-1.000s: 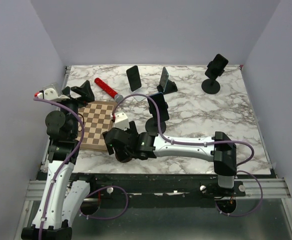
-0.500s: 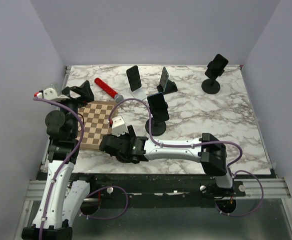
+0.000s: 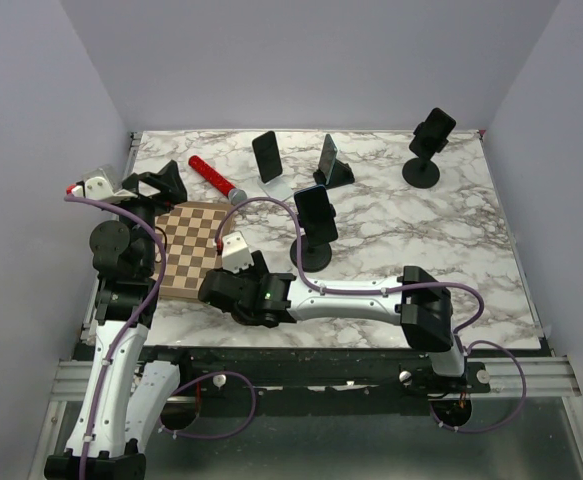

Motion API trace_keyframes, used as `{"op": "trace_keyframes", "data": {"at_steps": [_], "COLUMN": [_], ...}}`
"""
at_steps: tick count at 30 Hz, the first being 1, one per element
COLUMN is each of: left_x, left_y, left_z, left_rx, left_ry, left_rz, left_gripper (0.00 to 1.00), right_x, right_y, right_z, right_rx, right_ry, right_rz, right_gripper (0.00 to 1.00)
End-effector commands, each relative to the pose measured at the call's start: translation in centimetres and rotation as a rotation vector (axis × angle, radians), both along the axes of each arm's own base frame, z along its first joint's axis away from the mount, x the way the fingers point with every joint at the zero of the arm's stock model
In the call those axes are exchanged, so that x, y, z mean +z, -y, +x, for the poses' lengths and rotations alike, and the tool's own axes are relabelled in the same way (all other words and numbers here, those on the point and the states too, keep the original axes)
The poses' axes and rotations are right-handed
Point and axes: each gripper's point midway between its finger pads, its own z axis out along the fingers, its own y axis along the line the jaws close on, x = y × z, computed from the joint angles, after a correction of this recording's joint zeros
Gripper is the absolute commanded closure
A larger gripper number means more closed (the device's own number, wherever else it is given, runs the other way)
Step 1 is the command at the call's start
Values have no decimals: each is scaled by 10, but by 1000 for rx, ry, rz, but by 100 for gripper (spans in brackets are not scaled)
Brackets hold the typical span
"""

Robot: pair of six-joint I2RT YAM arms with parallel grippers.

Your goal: Remove the phone from the phone stand

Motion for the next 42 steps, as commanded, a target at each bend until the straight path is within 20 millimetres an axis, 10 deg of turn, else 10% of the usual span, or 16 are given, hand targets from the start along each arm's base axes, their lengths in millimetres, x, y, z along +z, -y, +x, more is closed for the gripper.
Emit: {"op": "trace_keyframes", "data": {"at_steps": [1,8,21,33,42], "left_x": [3,3,3,1,1], "left_y": [3,2,3,5,5], "left_z": [-1,-1,-1,2,2], "left_rx": [-20,-18,-25,-38,-49], "left_ry": [8,7,5,-4,-3], "left_rz": [-4,-5,-17,-28,-39], "left_gripper": [1,1,1,1,1], "right_x": [18,47,162,258,273], "right_y": [-2,0,22,156,289], "right_z": [1,-2,-20,36,104], "right_rx": [-1,34,284,-175,-590], "right_ry": [38,46,196,625,700], "right_rz": [36,74,300,267,109], "right_gripper": [59,98,99,99,99]}}
